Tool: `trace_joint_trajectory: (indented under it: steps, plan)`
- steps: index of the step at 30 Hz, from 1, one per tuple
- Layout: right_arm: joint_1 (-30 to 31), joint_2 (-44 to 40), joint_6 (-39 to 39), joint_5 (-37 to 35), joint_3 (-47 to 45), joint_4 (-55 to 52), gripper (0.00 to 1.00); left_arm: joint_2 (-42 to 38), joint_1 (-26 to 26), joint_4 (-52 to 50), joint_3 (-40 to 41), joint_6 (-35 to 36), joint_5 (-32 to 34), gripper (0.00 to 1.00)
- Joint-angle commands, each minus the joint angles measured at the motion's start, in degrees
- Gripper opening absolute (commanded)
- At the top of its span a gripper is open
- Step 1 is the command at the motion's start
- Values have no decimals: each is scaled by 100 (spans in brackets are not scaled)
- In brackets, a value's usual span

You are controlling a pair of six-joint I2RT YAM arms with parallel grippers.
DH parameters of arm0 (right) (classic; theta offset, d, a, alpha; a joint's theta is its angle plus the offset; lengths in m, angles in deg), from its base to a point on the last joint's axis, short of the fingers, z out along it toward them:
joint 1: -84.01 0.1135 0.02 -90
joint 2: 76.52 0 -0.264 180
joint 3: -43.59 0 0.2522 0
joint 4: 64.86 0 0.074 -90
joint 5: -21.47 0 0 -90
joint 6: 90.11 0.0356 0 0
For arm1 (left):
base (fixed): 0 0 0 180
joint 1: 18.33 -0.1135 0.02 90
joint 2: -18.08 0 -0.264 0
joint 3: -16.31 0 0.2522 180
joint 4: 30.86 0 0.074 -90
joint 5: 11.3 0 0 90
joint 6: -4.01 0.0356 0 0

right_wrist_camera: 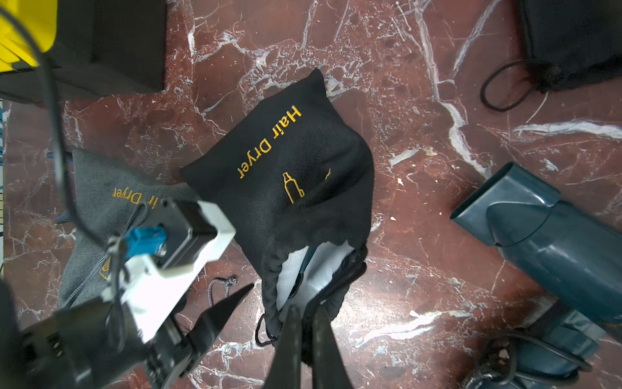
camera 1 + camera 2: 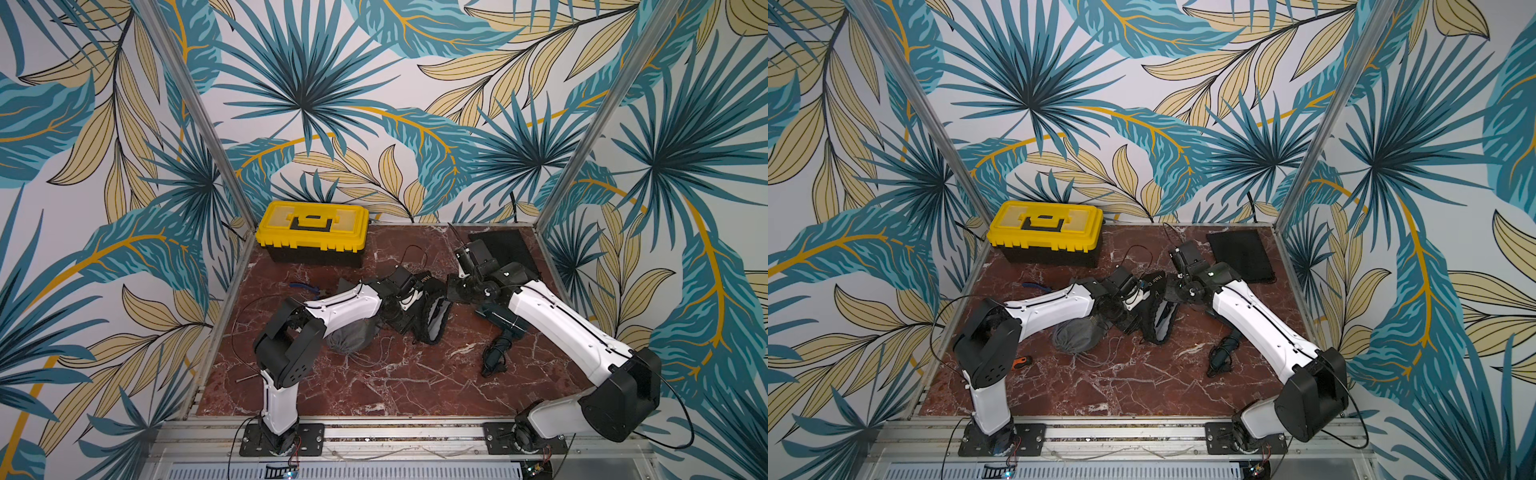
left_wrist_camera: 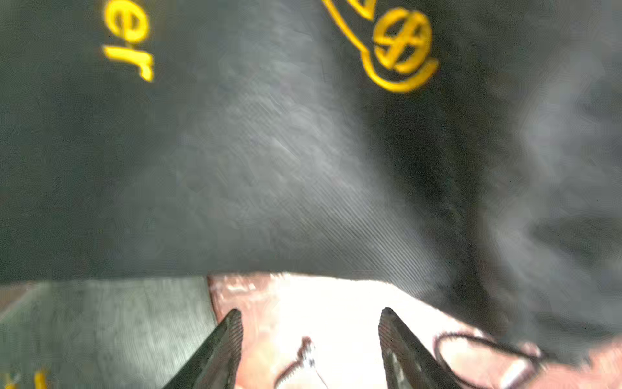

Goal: Pack away hair dryers
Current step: Adjust the drawstring bag at the center of the board, then pull the drawstrings on both sides of the drawstring bag.

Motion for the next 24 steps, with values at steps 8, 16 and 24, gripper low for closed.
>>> trace_joint_trajectory:
  steps: [8,16,24]
  plan:
    - [-166,282,-144,338,-9,84,0,-1488,173,-118,1016,951,-1162,62]
    - [-389,297,-21,687,4,205,0,-763,791,532,939,683,-792,54]
    - [-487,346,4,873,-51,252,0,-633,909,1163,1164,605,-279,52]
